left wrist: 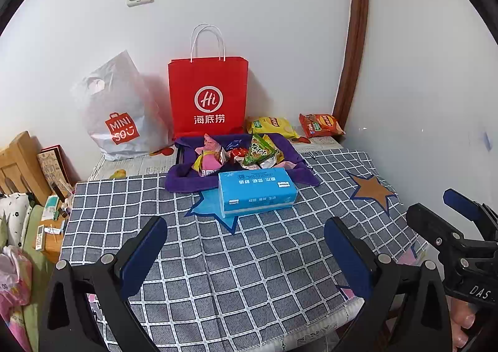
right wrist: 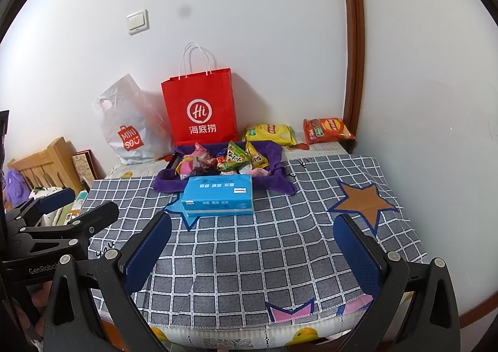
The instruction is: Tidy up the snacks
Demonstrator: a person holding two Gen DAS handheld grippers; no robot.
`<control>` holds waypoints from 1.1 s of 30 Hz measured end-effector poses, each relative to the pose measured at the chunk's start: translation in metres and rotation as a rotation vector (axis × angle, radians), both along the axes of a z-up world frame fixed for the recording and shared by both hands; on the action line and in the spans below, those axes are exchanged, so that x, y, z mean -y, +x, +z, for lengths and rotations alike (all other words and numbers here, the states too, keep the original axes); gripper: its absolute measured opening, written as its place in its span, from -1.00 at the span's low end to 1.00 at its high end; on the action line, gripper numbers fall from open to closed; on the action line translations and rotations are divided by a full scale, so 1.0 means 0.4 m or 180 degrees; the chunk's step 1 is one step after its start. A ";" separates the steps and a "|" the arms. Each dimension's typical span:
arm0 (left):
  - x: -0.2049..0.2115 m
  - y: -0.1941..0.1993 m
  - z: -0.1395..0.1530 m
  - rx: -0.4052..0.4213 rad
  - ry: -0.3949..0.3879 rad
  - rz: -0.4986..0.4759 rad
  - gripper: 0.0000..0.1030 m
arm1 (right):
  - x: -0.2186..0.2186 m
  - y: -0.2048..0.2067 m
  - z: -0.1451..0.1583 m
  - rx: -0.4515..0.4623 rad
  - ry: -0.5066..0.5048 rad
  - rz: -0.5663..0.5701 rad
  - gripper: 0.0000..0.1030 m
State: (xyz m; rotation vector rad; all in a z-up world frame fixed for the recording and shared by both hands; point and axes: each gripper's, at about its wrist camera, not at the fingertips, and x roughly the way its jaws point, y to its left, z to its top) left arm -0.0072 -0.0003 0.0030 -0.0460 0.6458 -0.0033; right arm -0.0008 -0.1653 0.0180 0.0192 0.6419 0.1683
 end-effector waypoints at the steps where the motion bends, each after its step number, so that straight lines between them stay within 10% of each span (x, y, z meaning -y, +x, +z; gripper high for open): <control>1: 0.000 0.000 0.000 -0.0001 0.0002 0.0002 0.98 | 0.000 0.000 0.000 0.0000 0.0006 0.0004 0.99; 33: -0.001 -0.005 -0.003 0.0006 -0.0012 0.0017 0.97 | -0.003 -0.011 0.005 0.0036 0.0028 0.0017 0.99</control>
